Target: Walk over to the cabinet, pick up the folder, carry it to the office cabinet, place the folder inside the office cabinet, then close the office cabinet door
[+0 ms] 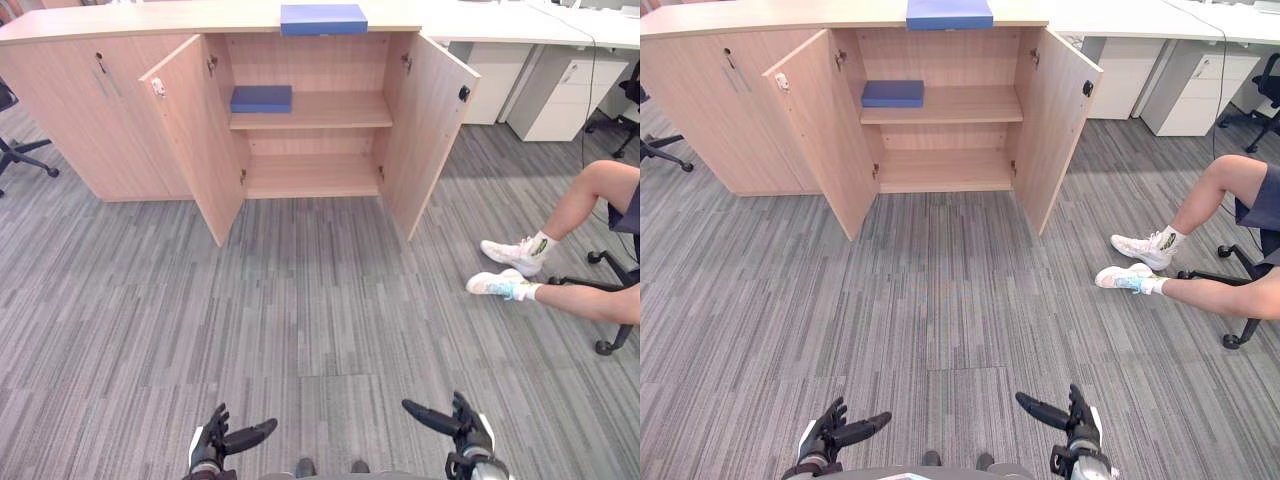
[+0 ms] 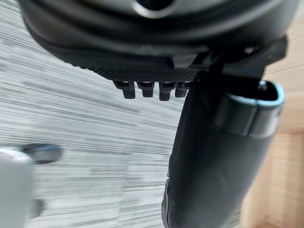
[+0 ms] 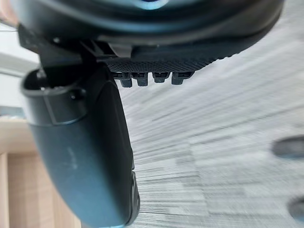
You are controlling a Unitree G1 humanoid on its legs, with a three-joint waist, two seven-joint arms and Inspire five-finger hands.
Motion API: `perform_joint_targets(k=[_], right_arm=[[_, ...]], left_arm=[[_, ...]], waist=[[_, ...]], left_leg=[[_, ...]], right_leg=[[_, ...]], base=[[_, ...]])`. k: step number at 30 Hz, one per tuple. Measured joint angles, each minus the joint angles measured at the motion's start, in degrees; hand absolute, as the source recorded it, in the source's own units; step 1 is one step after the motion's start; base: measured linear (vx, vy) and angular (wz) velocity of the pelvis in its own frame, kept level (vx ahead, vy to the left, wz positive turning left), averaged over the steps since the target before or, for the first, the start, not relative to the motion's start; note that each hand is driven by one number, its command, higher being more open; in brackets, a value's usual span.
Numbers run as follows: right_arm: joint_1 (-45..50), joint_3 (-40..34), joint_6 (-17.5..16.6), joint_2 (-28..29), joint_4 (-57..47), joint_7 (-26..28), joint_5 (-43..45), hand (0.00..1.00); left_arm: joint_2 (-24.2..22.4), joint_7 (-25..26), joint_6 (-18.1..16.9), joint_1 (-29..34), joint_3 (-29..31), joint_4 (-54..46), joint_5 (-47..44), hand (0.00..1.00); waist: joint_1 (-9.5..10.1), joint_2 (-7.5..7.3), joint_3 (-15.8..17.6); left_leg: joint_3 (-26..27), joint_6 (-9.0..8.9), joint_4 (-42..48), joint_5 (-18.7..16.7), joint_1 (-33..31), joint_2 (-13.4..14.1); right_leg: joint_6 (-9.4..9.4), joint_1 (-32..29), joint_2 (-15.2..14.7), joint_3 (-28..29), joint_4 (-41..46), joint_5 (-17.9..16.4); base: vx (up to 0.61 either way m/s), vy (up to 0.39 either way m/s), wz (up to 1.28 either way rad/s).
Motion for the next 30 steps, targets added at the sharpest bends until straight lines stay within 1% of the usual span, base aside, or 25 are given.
perform_joint_targets(k=[1,4,9,13,15,17,19,21,22,23,24,25,26,27,28,30], right_arm=[[-0.2,0.0,-0.3,-0.4,-0.8,0.1,-2.2,1.00],[-0.6,0.0,-0.3,-0.6,-0.9,0.3,-4.0,1.00],[-1.0,0.0,-0.2,-2.4,-0.9,1.1,-5.5,1.00],[-1.6,-0.1,-0.2,-3.3,-0.9,1.4,-5.5,1.00],[-2.2,-0.1,-0.2,-3.9,-1.0,1.4,-5.4,1.00],[-2.7,-0.2,0.1,-4.3,-1.0,1.3,-5.4,1.00],[-3.2,-0.1,0.3,-4.2,-0.9,1.3,-5.3,1.00],[-3.9,-0.1,0.3,-4.2,-1.0,0.9,-5.2,1.00],[-3.9,-0.2,0.3,-4.3,-1.0,0.7,-5.2,1.00],[-4.0,-0.1,0.4,-4.2,-1.0,0.6,-5.2,1.00],[-4.3,0.3,0.4,-3.7,-1.5,0.5,-5.2,1.00],[-4.1,0.5,0.4,-3.4,-1.8,0.5,-5.2,1.00],[-3.8,1.0,0.4,-3.0,-1.9,0.5,-5.1,1.00],[-3.8,1.3,0.4,-3.0,-1.9,0.5,-5.1,1.00],[-3.7,1.4,0.4,-3.0,-2.0,0.5,-5.0,1.00],[-4.1,1.8,0.4,-3.2,-2.2,0.5,-4.3,1.00]], left_arm=[[0.0,0.0,-0.2,0.0,0.6,-1.2,0.0,1.00],[0.0,0.0,-0.3,0.1,1.3,-1.6,0.1,1.00],[0.1,-0.9,-0.3,0.7,2.4,-3.4,0.1,1.00],[0.1,-1.0,-0.3,0.8,4.5,-3.5,-0.1,1.00],[0.0,-0.9,-0.3,1.0,5.7,-4.7,-0.1,1.00],[-0.2,-0.8,-0.3,1.6,5.7,-5.7,-0.8,1.00],[-0.2,-0.6,-0.3,2.2,5.7,-6.9,-1.2,1.00],[-1.1,-0.3,-0.3,2.9,5.7,-9.6,-2.2,1.00],[-1.4,-0.3,-0.3,2.8,5.7,-10.0,-2.3,1.00],[-1.7,-0.3,-0.2,2.7,5.6,-10.4,-2.3,1.00],[-1.7,-0.2,-0.2,2.2,5.4,-10.7,-2.3,1.00],[-1.4,-0.1,-0.2,1.9,5.4,-10.9,-2.3,1.00],[-1.1,0.3,-0.2,1.3,5.3,-11.5,-2.3,1.00],[-1.0,0.5,-0.2,1.3,5.3,-11.7,-2.3,1.00],[-0.6,0.7,-0.2,1.3,5.0,-12.0,-2.3,1.00],[0.5,0.7,-0.2,0.2,4.2,-12.0,-2.3,1.00]], waist=[[-0.36,0.16,0.1],[-0.41,0.45,0.4],[-0.43,1.32,1.0],[-0.45,1.23,1.7],[-0.33,0.89,2.5],[-0.26,1.27,2.8],[-0.20,1.28,2.9],[0.63,1.23,3.0],[0.74,1.27,3.0],[0.74,1.31,3.4],[0.73,1.60,4.5],[0.44,1.40,5.0],[-0.25,0.90,5.9],[-0.41,0.96,6.2],[-0.78,1.38,6.5],[-1.24,1.51,7.5]], left_leg=[[-0.5,-0.40,-0.2,-0.2,0.4,0.0],[-0.7,-0.81,-0.2,-0.5,1.0,0.0],[-1.1,-1.51,-0.3,-1.0,1.2,0.1],[-1.3,-1.86,-0.2,-1.3,1.1,0.1],[-1.0,-1.43,1.3,-2.5,-0.6,-0.4],[-0.5,-0.89,4.3,-4.1,-2.9,-0.2],[0.0,-0.51,7.6,-6.2,-5.1,0.0],[0.8,0.52,13.3,-10.1,-8.2,0.3],[0.9,0.86,14.6,-11.2,-8.6,0.2],[0.7,1.85,15.5,-12.5,-8.6,0.1],[-0.1,2.52,16.1,-13.8,-7.3,0.0],[-0.8,2.95,16.3,-14.1,-6.5,-0.3],[-2.0,3.84,16.4,-14.9,-4.5,-0.9],[-2.5,3.82,16.3,-15.4,-3.5,-1.0],[-3.8,3.48,15.7,-16.3,-1.1,-1.0],[-5.4,3.40,14.0,-16.7,1.9,-0.7]], right_leg=[[0.01,0.7,0.0,-0.5,-0.4,0.0],[0.02,1.4,0.0,-0.8,-0.5,0.0],[0.07,1.7,-0.1,-1.4,-0.5,0.0],[0.27,1.6,-0.1,-1.6,-0.3,-0.5],[0.26,0.4,-0.7,-1.6,0.2,-2.0],[0.41,-1.2,-0.8,-1.5,1.4,-2.4],[0.88,-2.5,-0.8,-1.1,2.7,-3.3],[2.83,-5.7,-1.4,-1.0,8.5,-7.3],[3.61,-6.5,-1.8,-1.3,10.9,-8.2],[4.53,-8.2,-2.3,-2.0,15.9,-9.3],[4.67,-13.6,-3.3,-3.7,29.6,-9.5],[4.72,-16.3,-4.1,-4.2,35.3,-9.8],[3.88,-19.2,-5.0,-4.5,41.9,-11.3],[3.42,-20.3,-5.2,-4.7,42.8,-12.0],[3.12,-22.8,-5.4,-5.6,41.8,-13.3],[2.79,-25.4,-5.1,-6.8,38.0,-13.1]], base=[[0.09,0.001,0.12],[0.09,-0.002,0.08],[0.04,-0.007,0.04],[-0.03,-0.018,0.04],[-0.06,-0.012,-0.01],[-0.04,0.001,-0.06],[0.01,0.017,-0.11],[0.06,0.033,-0.08],[0.10,0.053,0.00],[0.12,0.078,0.05],[0.14,0.078,0.15],[0.22,0.070,0.35],[0.31,0.047,0.40],[0.42,0.055,0.46],[0.40,0.041,0.35],[0.44,-0.006,0.56]])
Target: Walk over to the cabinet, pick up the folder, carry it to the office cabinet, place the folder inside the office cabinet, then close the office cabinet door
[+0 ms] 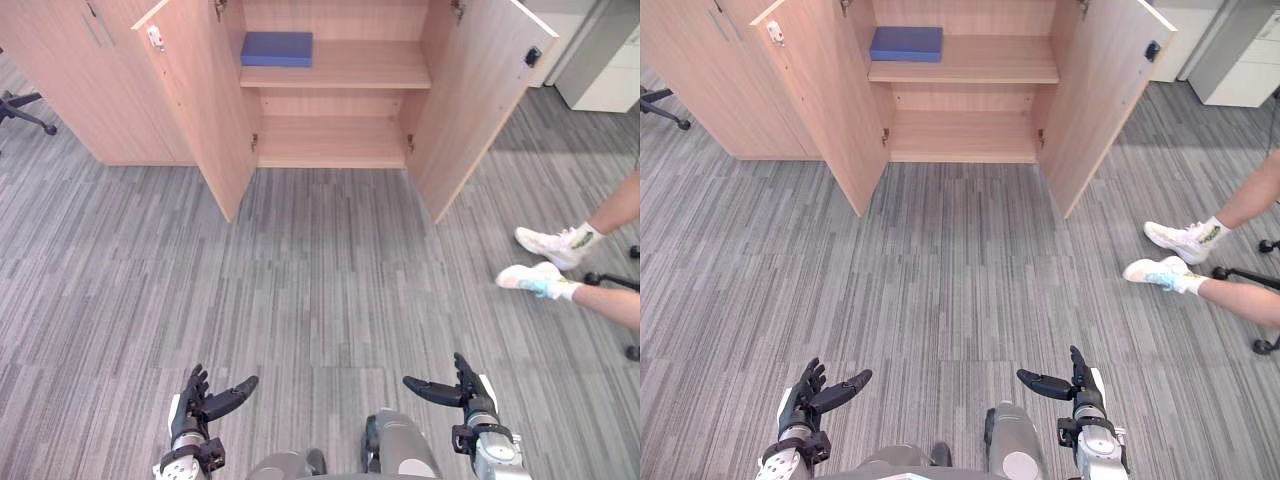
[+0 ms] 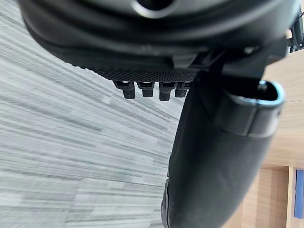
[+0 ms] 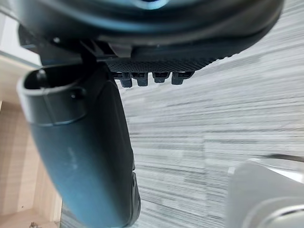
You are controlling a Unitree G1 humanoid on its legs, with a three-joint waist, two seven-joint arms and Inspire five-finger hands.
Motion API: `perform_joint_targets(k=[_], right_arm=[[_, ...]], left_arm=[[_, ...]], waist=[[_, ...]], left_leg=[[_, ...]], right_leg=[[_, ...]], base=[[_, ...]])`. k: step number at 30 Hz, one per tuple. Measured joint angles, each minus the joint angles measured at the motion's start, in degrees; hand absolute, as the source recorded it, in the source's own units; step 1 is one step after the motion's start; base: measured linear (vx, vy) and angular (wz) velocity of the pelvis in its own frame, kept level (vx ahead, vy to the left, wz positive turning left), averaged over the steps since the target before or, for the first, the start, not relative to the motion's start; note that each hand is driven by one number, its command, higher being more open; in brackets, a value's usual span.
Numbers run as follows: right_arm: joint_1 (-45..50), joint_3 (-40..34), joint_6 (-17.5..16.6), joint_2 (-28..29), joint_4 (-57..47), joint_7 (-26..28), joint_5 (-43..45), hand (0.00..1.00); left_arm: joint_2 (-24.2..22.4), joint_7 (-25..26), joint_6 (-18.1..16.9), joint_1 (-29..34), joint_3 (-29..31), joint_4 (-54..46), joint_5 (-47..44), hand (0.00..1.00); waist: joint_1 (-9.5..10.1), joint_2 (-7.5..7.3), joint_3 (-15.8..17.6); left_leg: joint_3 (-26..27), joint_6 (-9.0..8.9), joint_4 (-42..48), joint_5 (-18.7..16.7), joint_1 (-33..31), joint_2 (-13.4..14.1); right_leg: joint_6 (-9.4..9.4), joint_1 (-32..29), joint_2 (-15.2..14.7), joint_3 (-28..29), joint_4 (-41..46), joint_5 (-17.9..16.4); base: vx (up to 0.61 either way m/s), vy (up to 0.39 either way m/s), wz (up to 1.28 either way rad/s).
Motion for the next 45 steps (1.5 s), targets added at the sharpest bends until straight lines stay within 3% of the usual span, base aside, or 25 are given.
perform_joint_targets(k=[2,4,5,7,9,11,13,16,18,19,20,22,24,25,26,28,29,32,34,35,36,38,41,43,45], right_arm=[[-0.6,0.1,0.0,-0.9,-0.2,0.0,0.2,1.00],[0.0,0.1,0.0,-1.1,-0.8,0.0,0.1,1.00],[0.9,0.3,0.0,-1.4,-1.4,-0.1,0.1,1.00],[-0.2,0.5,0.5,-1.6,-1.5,-0.2,0.1,1.00],[-0.5,2.0,0.5,-1.6,-2.1,-0.2,0.1,1.00],[-0.5,2.9,0.5,-0.1,-2.8,-0.4,0.2,1.00],[-0.3,3.3,0.4,1.5,-5.7,-0.7,0.8,1.00],[-1.5,3.4,-0.7,1.6,-8.0,-0.7,1.9,1.00],[-2.5,3.1,-0.8,1.3,-6.7,-1.0,3.1,1.00],[-3.3,2.3,-0.8,1.3,-4.6,-1.2,3.3,1.00],[-4.4,2.2,-0.5,1.6,-1.6,-1.5,3.4,1.00],[-4.1,1.9,-0.2,1.6,-0.7,-1.5,3.3,1.00],[-4.0,1.8,0.0,1.8,0.6,-1.3,3.3,1.00],[-4.2,2.0,0.1,2.1,1.7,-1.0,3.3,1.00],[-4.1,2.0,0.1,2.4,1.9,-0.8,3.3,1.00],[-3.9,3.0,0.1,2.7,2.6,-0.4,3.3,1.00],[-4.0,4.4,0.0,2.8,2.3,-0.2,3.3,1.00],[-4.2,4.6,0.0,2.7,3.1,-0.2,3.2,1.00],[-3.8,4.6,0.2,2.7,3.4,-0.2,3.2,1.00],[-3.0,4.6,0.2,2.6,3.4,-0.2,3.1,1.00],[-2.1,4.5,0.3,1.7,3.9,-0.2,2.8,1.00],[-3.7,4.2,1.1,0.9,5.1,-0.2,2.8,1.00],[-2.8,4.1,1.4,1.0,4.4,-0.1,2.8,1.00],[-0.7,4.1,1.5,1.8,1.1,-0.4,2.9,1.00],[0.0,3.8,0.8,1.9,-1.3,-0.4,3.0,1.00]], left_arm=[[-0.2,0.5,-0.1,-2.9,0.0,0.1,-0.2,1.00],[-0.2,0.8,-0.4,-3.9,-0.2,0.1,-0.3,1.00],[-0.6,0.9,-0.4,-3.8,-0.2,0.9,-0.3,1.00],[-1.0,0.7,-0.4,-4.5,-1.0,2.2,-0.2,1.00],[-2.6,0.2,-0.4,-4.4,-1.0,2.5,0.0,1.00],[-2.6,-0.7,-0.4,-4.3,-1.0,2.4,0.0,1.00],[-2.8,-0.9,-0.4,-4.6,-1.1,2.0,0.0,1.00],[-2.8,-1.5,-0.4,-4.5,-1.5,1.8,0.1,1.00],[-2.7,-1.5,-0.3,-4.1,-1.6,2.0,0.1,1.00],[-2.6,-1.4,-0.3,-3.8,-1.5,2.5,0.1,1.00],[-2.2,-1.1,-0.2,-3.5,-0.8,3.3,0.1,1.00],[-2.2,-0.6,-0.2,-4.6,-0.3,3.8,0.1,1.00],[-2.2,-0.6,0.0,-4.5,-0.1,4.5,0.1,1.00],[-1.8,-0.6,0.3,-4.2,-0.1,5.0,0.1,1.00],[-1.6,-0.5,0.4,-4.2,-0.2,5.1,0.1,1.00],[-0.4,-0.4,0.2,-4.2,-1.0,5.0,0.1,1.00],[0.7,-0.4,-0.4,-4.5,-1.1,4.9,0.0,1.00],[1.1,-0.5,-0.4,-5.7,-1.0,5.2,-0.1,1.00],[1.2,-0.5,-0.4,-5.7,-1.0,5.3,-0.6,1.00],[1.1,-0.6,-0.4,-5.0,-1.0,5.3,-0.9,1.00],[0.2,-0.6,-0.3,-4.9,-1.0,6.7,-1.1,1.00],[-1.1,-0.9,0.3,-5.5,-1.2,7.5,-1.0,1.00],[-3.3,-0.9,0.3,-5.5,-1.2,7.2,-1.0,1.00],[-4.5,-1.0,0.3,-4.8,-1.6,4.9,-1.1,1.00],[-4.9,-1.1,0.3,-4.7,-3.5,3.2,-1.1,1.00]], waist=[[-0.78,1.92,1.5],[-0.98,2.03,1.8],[-1.65,1.69,1.9],[-1.97,3.12,2.1],[-1.94,3.04,3.3],[-0.41,2.18,4.3],[1.18,0.37,4.9],[3.21,-0.10,4.8],[4.14,-0.37,4.8],[5.15,-0.43,4.5],[5.58,-1.70,3.4],[5.09,-2.75,2.7],[4.69,-3.50,2.4],[3.59,-3.48,2.5],[3.14,-3.48,2.5],[2.16,-3.18,2.4],[1.76,-2.93,2.4],[1.06,-2.48,2.6],[0.54,-2.55,2.6],[0.56,-3.22,2.2],[0.33,-2.61,2.0],[0.31,-0.81,1.7],[0.43,-0.29,1.8],[1.66,-0.16,1.9],[2.42,-0.35,1.8]], left_leg=[[-3.1,-1.06,-3.2,-0.1,3.2,2.5],[-4.1,-4.31,-4.4,-1.3,6.1,3.7],[-5.0,-7.12,-3.9,-2.9,9.8,4.2],[-4.1,-10.61,2.9,-1.1,7.7,5.9],[-0.6,-13.68,31.5,10.2,-3.0,8.9],[3.0,-11.11,49.6,7.6,-11.5,13.6],[7.0,-8.09,52.1,4.9,-18.8,15.5],[9.1,-7.34,35.1,3.0,-28.6,14.7],[6.4,-9.12,16.7,6.8,-29.7,11.5],[4.3,-9.65,6.9,14.9,-28.8,9.9],[4.2,-8.00,7.7,19.0,-28.3,8.4],[5.9,-5.46,12.9,14.2,-29.2,7.2],[7.8,-4.12,15.5,9.3,-25.4,5.8],[8.2,-3.64,13.3,6.5,-18.9,4.8],[8.2,-3.29,12.2,5.9,-16.2,4.5],[7.9,-3.26,6.8,5.3,-7.9,4.6],[8.0,-3.33,2.4,5.3,-2.8,5.5],[7.9,-3.38,0.0,5.3,1.8,7.5],[7.9,-5.02,-0.2,4.6,4.1,8.8],[7.9,-8.44,-0.1,2.6,6.5,9.0],[7.2,-11.97,0.2,0.3,9.2,9.8],[6.2,-13.05,2.9,2.5,8.2,11.3],[2.9,-14.48,27.8,9.8,-1.2,14.4],[3.9,-14.13,41.3,5.8,-7.9,17.9],[5.4,-12.89,38.5,3.2,-12.0,17.6]], right_leg=[[-1.36,-3.9,2.1,-1.7,-10.4,3.6],[-2.67,-5.5,3.4,-1.5,-20.1,11.8],[-4.71,-5.2,2.9,-1.3,-19.4,21.1],[-5.99,-5.1,3.1,-3.2,-14.3,16.3],[-6.51,3.5,4.2,-3.7,-17.6,11.9],[-8.06,12.4,6.3,-3.4,-22.4,10.6],[-7.86,19.2,6.4,-2.1,-27.6,9.8],[-6.27,26.6,5.7,1.0,-33.3,7.7],[-4.59,29.7,4.2,3.2,-34.4,5.3],[-3.47,31.5,3.4,5.3,-35.0,3.4],[-2.77,31.9,1.9,7.4,-33.8,1.6],[-2.14,29.9,-0.7,9.3,-28.1,1.0],[0.90,27.9,-2.4,11.2,-16.3,1.6],[8.33,23.2,-3.8,10.8,0.4,7.0],[8.11,21.2,-4.1,10.2,6.5,6.9],[3.05,16.1,-4.5,5.2,16.3,4.0],[0.46,11.7,-4.5,0.1,15.0,2.3],[-1.51,5.2,-3.7,-6.0,0.5,0.7],[-1.62,3.7,-1.3,-6.6,-15.9,6.4],[-2.85,4.1,0.1,-5.7,-27.6,15.3],[-5.74,4.5,0.8,-4.9,-27.5,24.8],[-6.24,3.3,1.8,-4.6,-22.6,20.1],[-6.86,8.7,2.5,-5.2,-22.1,15.0],[-7.52,14.8,4.1,-5.3,-25.9,14.5],[-7.68,18.7,4.3,-4.5,-29.0,14.4]], base=[[0.60,-0.067,0.79],[0.65,-0.112,0.62],[0.73,-0.153,0.39],[0.63,-0.154,0.33],[0.80,-0.233,0.25],[0.69,-0.168,-0.10],[0.58,-0.097,-0.20],[0.56,0.019,-0.45],[0.53,0.137,-0.60],[0.74,0.290,-0.79],[0.77,0.308,-0.65],[0.61,0.253,-0.25],[0.78,0.320,-0.29],[0.68,0.249,-0.18],[0.56,0.156,-0.16],[0.50,0.070,-0.07],[0.48,0.005,-0.04],[0.49,-0.079,0.10],[0.52,-0.162,0.17],[0.58,-0.202,0.13],[0.70,-0.241,-0.06],[0.57,-0.206,-0.04],[0.44,-0.195,0.10],[0.39,-0.128,-0.09],[0.29,-0.038,-0.28]])
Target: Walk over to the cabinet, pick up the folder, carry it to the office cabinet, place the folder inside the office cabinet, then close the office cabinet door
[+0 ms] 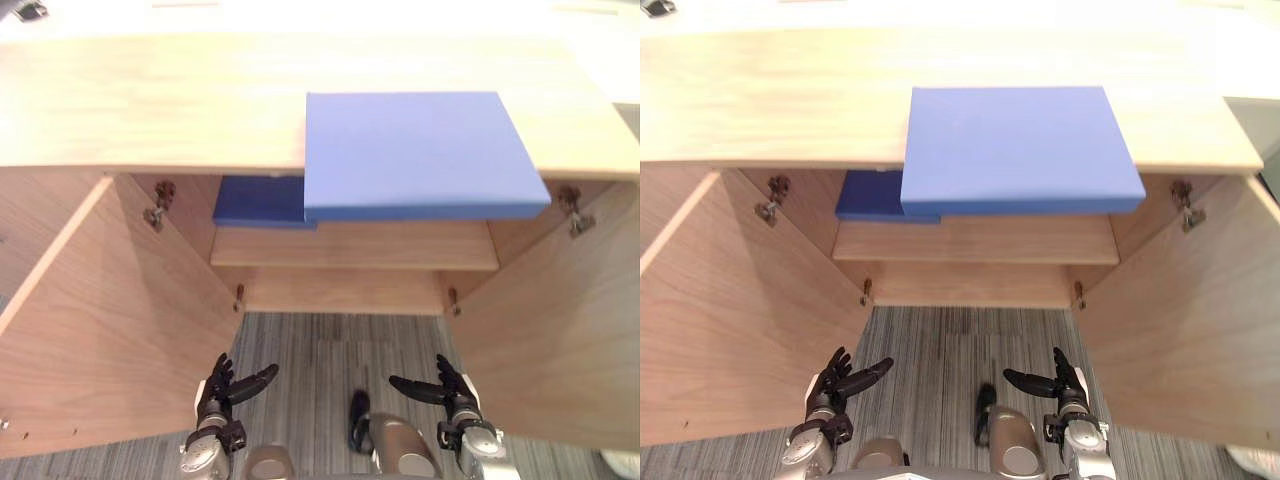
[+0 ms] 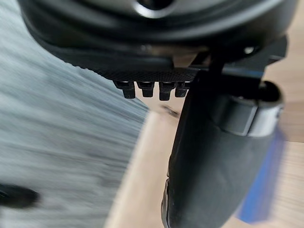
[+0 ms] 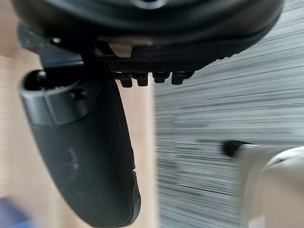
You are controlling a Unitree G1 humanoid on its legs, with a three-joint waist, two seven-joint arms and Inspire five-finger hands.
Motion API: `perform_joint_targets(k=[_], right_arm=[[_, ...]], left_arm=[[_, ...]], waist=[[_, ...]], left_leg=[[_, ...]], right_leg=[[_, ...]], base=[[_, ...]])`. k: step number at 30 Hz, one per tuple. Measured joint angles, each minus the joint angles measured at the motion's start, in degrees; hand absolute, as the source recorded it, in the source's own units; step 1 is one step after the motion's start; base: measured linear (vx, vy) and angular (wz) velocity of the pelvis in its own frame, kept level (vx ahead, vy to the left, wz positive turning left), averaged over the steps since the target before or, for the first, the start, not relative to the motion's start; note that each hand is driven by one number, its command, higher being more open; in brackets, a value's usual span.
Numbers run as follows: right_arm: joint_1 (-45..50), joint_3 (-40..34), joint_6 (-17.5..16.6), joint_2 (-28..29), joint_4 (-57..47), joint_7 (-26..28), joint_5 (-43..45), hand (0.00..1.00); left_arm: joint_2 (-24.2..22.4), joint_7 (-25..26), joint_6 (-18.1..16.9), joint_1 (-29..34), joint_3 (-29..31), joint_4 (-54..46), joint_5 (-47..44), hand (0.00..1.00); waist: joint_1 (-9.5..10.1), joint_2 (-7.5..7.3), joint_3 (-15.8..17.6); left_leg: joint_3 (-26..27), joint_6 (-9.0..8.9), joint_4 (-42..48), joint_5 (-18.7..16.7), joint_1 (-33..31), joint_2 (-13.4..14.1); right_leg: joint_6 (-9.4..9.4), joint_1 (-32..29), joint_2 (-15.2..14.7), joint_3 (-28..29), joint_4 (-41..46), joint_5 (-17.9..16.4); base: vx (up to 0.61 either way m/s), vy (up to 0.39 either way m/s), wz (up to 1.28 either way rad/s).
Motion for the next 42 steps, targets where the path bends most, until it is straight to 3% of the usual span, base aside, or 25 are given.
perform_joint_targets(k=[2,4,6,11,20,24,28,37,42], right_arm=[[-1.9,-0.9,-0.6,-0.2,0.3,-0.1,0.3,1.00],[-2.1,-2.1,-0.6,0.1,0.7,-0.1,0.3,1.00],[-1.1,-2.2,-0.5,0.4,0.8,-0.1,0.3,1.00],[1.4,-2.2,-0.5,0.5,2.8,0.1,0.3,1.00],[2.6,-2.3,-1.5,0.5,4.3,-0.1,0.1,1.00],[2.6,-2.3,-2.1,0.3,5.0,-0.4,-0.7,1.00],[2.4,-2.1,-2.7,-0.3,6.0,-0.9,-1.4,1.00],[2.4,0.1,-2.7,-1.5,7.7,-2.2,-3.0,1.00],[2.4,0.2,-2.7,-1.6,8.2,-2.3,-3.0,1.00]], left_arm=[[-0.2,-0.3,-0.2,0.1,-1.6,-1.9,0.0,1.00],[-0.1,-0.3,-0.5,0.0,-2.1,-3.1,0.0,1.00],[0.5,-0.3,-0.5,-0.6,-2.1,-3.9,0.0,1.00],[1.9,0.1,-0.6,0.9,-1.9,-12.3,1.5,1.00],[3.3,4.7,-3.3,6.9,-1.7,-33.6,14.1,1.00],[5.5,7.6,-6.4,9.9,-3.3,-43.1,22.4,1.00],[5.5,8.3,-6.8,12.6,-6.8,-47.3,25.9,1.00],[7.1,8.4,-7.0,14.9,-11.6,-55.6,25.8,1.00],[7.1,7.9,-11.1,14.9,-12.1,-62.9,23.4,1.00]], waist=[[-0.05,0.34,-0.2],[-0.06,1.65,-1.2],[-0.35,0.57,-1.8],[-0.44,0.35,-2.1],[-0.31,0.35,-4.1],[-0.13,0.54,-5.4],[0.04,0.65,-5.6],[0.36,0.52,-5.7],[0.38,0.36,-7.1]], left_leg=[[-0.3,0.59,-18.2,0.3,-0.5,-2.5],[-0.5,1.31,-29.4,5.2,0.4,-2.6],[-0.1,2.10,-32.3,5.9,1.5,-4.5],[2.2,3.40,-37.9,6.9,4.5,-7.4],[2.5,3.77,-41.7,7.4,8.6,-8.5],[2.3,4.11,-42.3,7.9,9.4,-9.2],[1.6,4.34,-41.5,8.0,8.9,-9.6],[0.9,4.66,-38.9,7.8,8.3,-9.7],[0.9,4.83,-37.1,6.9,7.5,-9.5]], right_leg=[[0.97,2.4,0.1,2.1,-2.5,0.0],[2.41,2.9,1.5,4.0,-2.7,-0.4],[3.58,2.9,0.0,4.6,-3.7,-0.4],[5.54,4.0,-1.8,6.7,-7.0,0.4],[5.79,6.2,-2.5,7.6,-7.6,0.6],[5.80,6.9,-3.0,7.5,-7.6,0.6],[6.00,7.0,-3.3,7.4,-7.5,0.7],[6.16,6.8,-3.5,7.4,-5.7,0.7],[6.30,6.7,-3.5,7.5,-5.0,0.6]], base=[[0.26,0.034,-0.43],[0.29,0.152,-0.48],[0.21,0.134,-0.12],[0.13,0.095,-0.13],[0.03,0.027,-0.04],[-0.06,0.010,0.03],[-0.10,0.003,0.06],[-0.09,-0.004,0.02],[-0.06,0.008,-0.01]])
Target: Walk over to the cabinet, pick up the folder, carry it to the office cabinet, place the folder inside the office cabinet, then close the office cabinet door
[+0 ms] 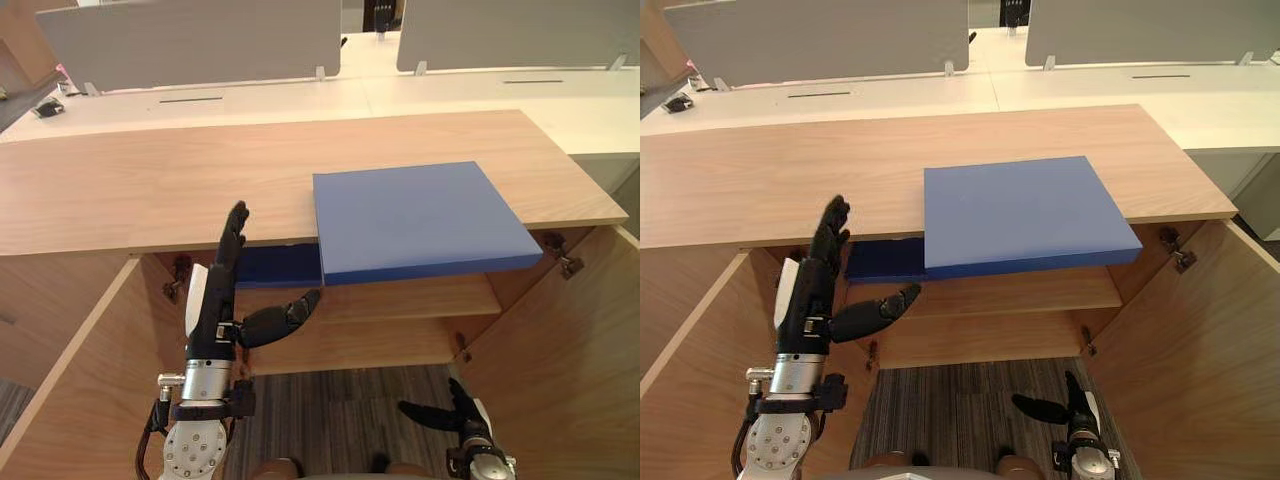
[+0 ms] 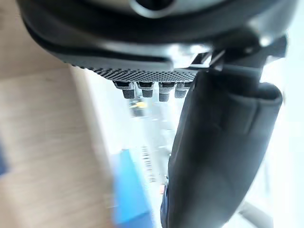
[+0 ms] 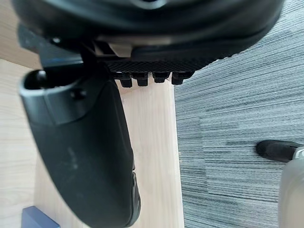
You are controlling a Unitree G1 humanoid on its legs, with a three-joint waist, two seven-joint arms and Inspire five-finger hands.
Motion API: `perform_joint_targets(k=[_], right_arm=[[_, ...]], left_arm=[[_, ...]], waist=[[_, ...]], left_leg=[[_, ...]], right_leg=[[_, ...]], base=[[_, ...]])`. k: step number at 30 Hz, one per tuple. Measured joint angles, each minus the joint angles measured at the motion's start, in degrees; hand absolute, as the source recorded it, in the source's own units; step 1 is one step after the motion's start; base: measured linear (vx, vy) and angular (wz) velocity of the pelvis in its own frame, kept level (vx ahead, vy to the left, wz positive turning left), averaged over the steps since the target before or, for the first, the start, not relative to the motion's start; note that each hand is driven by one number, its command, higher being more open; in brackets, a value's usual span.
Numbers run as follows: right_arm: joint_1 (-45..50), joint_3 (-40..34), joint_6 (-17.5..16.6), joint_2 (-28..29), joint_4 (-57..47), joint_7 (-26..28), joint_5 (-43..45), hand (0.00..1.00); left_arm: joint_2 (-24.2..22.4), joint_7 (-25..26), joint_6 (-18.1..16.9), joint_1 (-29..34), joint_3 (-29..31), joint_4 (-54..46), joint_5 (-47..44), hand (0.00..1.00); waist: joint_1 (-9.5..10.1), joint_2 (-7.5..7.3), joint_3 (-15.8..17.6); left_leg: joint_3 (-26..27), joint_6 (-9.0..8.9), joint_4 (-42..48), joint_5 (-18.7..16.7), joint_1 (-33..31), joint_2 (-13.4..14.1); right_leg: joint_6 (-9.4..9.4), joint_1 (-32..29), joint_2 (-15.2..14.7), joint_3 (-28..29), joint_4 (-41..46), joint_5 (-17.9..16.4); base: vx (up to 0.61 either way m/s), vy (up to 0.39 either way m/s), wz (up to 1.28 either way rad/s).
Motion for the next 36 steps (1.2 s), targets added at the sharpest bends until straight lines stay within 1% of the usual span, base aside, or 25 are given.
perform_joint_targets(k=[6,9,11,12,14,15,16,18,20,21,23,25,27,30,33,36], right_arm=[[-0.1,0.0,0.0,-0.2,0.0,-0.1,0.0,1.00],[-0.2,0.0,0.0,-0.3,0.0,-0.1,0.0,1.00],[-0.2,0.0,0.0,-0.4,0.0,-0.1,0.0,1.00],[-0.2,0.3,0.0,-0.3,0.0,0.0,-0.1,1.00],[-0.2,0.8,0.0,-0.4,0.0,0.1,-0.1,1.00],[-0.3,1.4,0.0,-0.4,0.0,0.2,-0.2,1.00],[-0.4,1.8,0.0,-0.5,0.0,0.2,-0.3,1.00],[-0.4,2.5,0.0,-0.6,0.0,0.9,-1.4,1.00],[-0.5,2.7,0.0,-0.8,0.0,1.2,-1.7,1.00],[-0.5,3.4,0.1,-1.2,0.0,1.3,-1.7,1.00],[-0.5,3.6,0.1,-1.4,0.0,1.6,-1.7,1.00],[-0.5,3.7,0.1,-1.7,0.0,1.9,-1.7,1.00],[-0.4,3.7,0.1,-1.8,-0.2,2.0,-1.7,1.00],[-0.5,3.7,0.1,-1.8,-0.5,2.1,-1.7,1.00],[-0.4,3.6,0.1,-1.7,-1.3,2.2,-1.6,1.00],[-0.3,3.6,0.0,-1.3,-1.7,2.2,-1.3,1.00]], left_arm=[[0.0,0.2,0.0,0.3,0.1,-3.4,0.7,1.00],[0.4,1.1,0.0,0.1,1.4,-6.0,4.8,1.00],[2.6,1.4,0.0,-1.1,2.0,-6.6,7.3,1.00],[5.4,1.0,0.2,-2.3,2.1,-6.5,10.0,1.00],[8.3,0.3,0.2,-3.8,1.7,-6.1,13.4,1.00],[10.2,-0.3,0.2,-5.6,0.5,-5.6,15.4,1.00],[11.1,-0.3,0.2,-6.6,-0.4,-5.2,16.6,1.00],[13.8,-1.1,0.3,-11.9,-5.3,-2.9,20.3,1.00],[15.8,-2.0,0.1,-15.7,-8.5,-1.3,21.2,1.00],[16.9,-2.6,0.0,-17.5,-9.7,-0.6,21.7,1.00],[18.5,-2.7,-0.1,-18.9,-10.5,-0.3,21.9,1.00],[19.3,-2.7,-0.1,-19.9,-10.5,-0.3,23.0,1.00],[20.6,-2.7,-0.1,-21.4,-10.6,-0.2,24.0,1.00],[21.3,-2.7,-0.1,-22.4,-10.6,0.5,25.7,1.00],[22.7,-2.6,0.6,-23.4,-10.5,2.7,28.5,1.00],[23.0,-2.6,1.6,-23.4,-10.4,4.3,30.7,1.00]], waist=[[0.34,0.00,0.0],[0.33,0.04,0.0],[0.25,0.06,0.0],[0.26,0.05,0.0],[0.15,0.01,-0.1],[-0.09,-0.04,-0.1],[-0.29,-0.07,-0.3],[-0.56,-0.11,-1.2],[-0.85,-0.19,-1.5],[-1.40,-0.27,-1.7],[-2.20,-0.29,-1.7],[-2.19,-0.31,-1.8],[-2.27,-0.49,-1.8],[-2.31,-0.76,-1.7],[-2.55,-1.24,-1.6],[-2.69,-2.08,-1.2]], left_leg=[[-0.1,0.31,2.0,-0.7,-0.7,0.1],[-0.1,0.48,3.0,-1.0,-1.1,0.2],[0.0,0.56,3.0,-1.0,-1.0,0.0],[0.1,0.57,2.9,-1.0,-0.5,0.0],[0.3,0.60,2.5,-1.0,0.2,-0.1],[0.5,0.62,2.3,-1.0,0.6,-0.2],[0.5,0.68,2.1,-0.9,0.6,-0.3],[1.1,0.52,0.7,-0.5,0.8,-0.6],[1.7,0.77,0.1,-0.3,0.8,-0.6],[1.9,0.94,-0.4,-0.1,0.8,-0.7],[2.5,1.02,-0.9,-0.1,0.8,-0.7],[3.7,1.02,-1.5,0.0,0.7,-0.7],[4.4,1.04,-1.7,0.0,0.4,-0.7],[4.7,1.05,-1.7,-0.1,0.0,-0.8],[4.7,1.14,-1.7,-0.1,-0.9,-0.9],[4.7,1.24,-1.1,-0.3,-2.4,-0.9]], right_leg=[[0.20,-0.7,-0.4,0.0,0.9,-0.6],[0.41,-0.9,-0.6,0.1,1.4,-0.5],[0.63,-0.7,-0.5,0.1,1.5,-0.4],[0.71,-0.4,-0.6,0.1,1.4,-0.3],[0.84,0.2,-0.7,0.3,1.1,-0.2],[0.89,0.5,-0.8,0.4,1.0,-0.2],[0.96,0.5,-0.8,0.5,0.9,-0.1],[1.00,0.4,-1.0,1.0,-0.6,0.7],[0.92,0.2,-1.0,1.6,-1.3,1.1],[1.07,0.1,-1.0,1.9,-1.8,1.3],[0.97,-0.2,-0.9,2.4,-2.4,1.5],[1.38,-1.1,-0.9,3.4,-2.6,2.0],[1.37,-1.9,-0.7,4.1,-2.8,2.3],[1.38,-2.3,-0.7,4.8,-2.9,2.3],[1.33,-3.2,-0.7,5.0,-2.8,2.4],[1.28,-4.6,-0.7,5.2,-2.8,2.7]], base=[[-0.07,0.022,0.01],[-0.04,0.028,0.00],[-0.02,0.008,0.00],[0.00,0.000,0.00],[-0.02,0.020,-0.05],[-0.02,0.017,-0.03],[-0.02,0.022,-0.04],[-0.01,0.027,-0.10],[0.00,0.018,-0.17],[0.01,0.011,-0.15],[0.02,0.010,-0.20],[0.04,0.015,-0.27],[0.07,0.010,-0.17],[0.06,0.015,-0.12],[0.02,0.012,-0.03],[0.00,0.000,0.00]])
